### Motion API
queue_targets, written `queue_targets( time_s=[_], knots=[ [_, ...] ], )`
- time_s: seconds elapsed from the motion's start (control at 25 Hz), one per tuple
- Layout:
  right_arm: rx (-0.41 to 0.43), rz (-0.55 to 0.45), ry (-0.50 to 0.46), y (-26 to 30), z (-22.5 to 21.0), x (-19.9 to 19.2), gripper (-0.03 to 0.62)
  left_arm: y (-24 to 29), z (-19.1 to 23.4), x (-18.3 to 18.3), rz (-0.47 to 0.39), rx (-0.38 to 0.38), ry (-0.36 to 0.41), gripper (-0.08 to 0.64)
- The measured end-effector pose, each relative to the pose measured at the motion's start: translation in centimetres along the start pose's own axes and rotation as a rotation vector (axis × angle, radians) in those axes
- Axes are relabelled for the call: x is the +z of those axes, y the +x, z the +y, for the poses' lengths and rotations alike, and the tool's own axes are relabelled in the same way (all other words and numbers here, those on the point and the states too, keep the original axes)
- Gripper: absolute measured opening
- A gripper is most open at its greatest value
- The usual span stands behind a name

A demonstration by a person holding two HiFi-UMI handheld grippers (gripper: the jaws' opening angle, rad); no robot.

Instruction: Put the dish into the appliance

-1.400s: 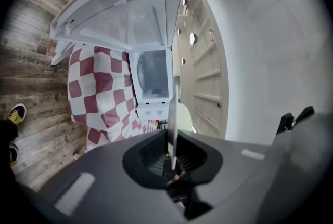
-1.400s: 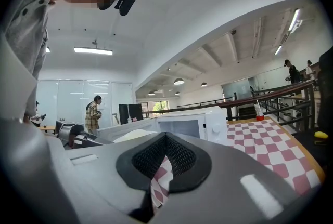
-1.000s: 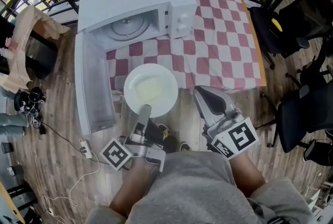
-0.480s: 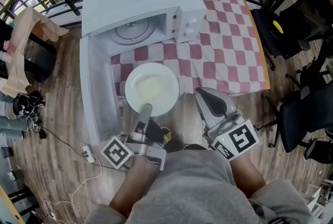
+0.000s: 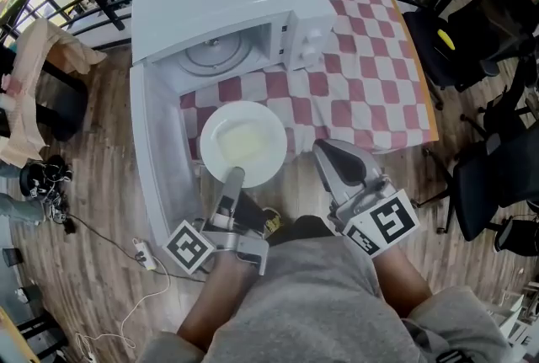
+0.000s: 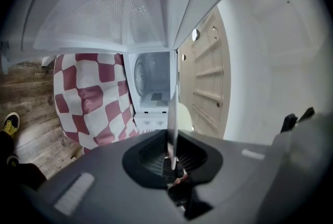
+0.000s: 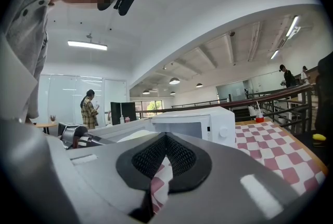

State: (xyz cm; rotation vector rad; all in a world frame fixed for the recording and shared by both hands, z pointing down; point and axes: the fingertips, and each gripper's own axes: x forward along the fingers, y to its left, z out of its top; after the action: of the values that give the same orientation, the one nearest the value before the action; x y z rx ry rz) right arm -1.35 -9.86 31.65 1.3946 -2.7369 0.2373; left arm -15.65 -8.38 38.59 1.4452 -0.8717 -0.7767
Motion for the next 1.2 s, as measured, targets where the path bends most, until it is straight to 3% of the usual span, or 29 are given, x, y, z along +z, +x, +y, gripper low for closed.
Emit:
queue_targets(
  time_s=[0.68, 1.2],
  knots=[
    [0.013, 0.003, -0.024, 1.7, -0.9, 0.7, -0.002, -0.4, 0.3, 3.2, -0.091, -0.008, -0.019, 0.037],
    [0.073, 0.001, -0.017, 7.6, -4.8, 1.7, -0.002, 4.2, 1.1, 5.2, -0.145, 0.020, -0.025, 0.037]
  ],
)
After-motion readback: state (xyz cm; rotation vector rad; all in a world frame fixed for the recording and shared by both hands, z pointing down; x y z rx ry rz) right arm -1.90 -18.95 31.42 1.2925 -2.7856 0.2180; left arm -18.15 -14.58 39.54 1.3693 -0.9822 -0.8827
